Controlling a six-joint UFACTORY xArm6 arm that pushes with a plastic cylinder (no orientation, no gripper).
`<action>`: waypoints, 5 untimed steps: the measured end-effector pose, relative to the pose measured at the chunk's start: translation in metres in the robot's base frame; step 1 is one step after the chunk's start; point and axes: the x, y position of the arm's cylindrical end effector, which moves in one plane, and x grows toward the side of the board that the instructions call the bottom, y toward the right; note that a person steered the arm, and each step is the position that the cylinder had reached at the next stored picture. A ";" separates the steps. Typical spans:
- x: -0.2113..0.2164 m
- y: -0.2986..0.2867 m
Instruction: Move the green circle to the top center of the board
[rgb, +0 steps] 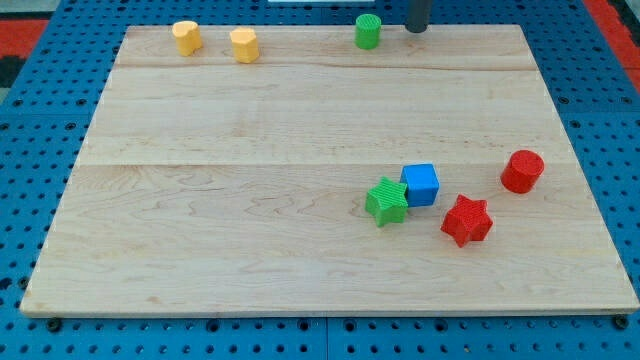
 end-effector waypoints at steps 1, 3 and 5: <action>0.000 -0.004; 0.003 -0.044; 0.048 -0.113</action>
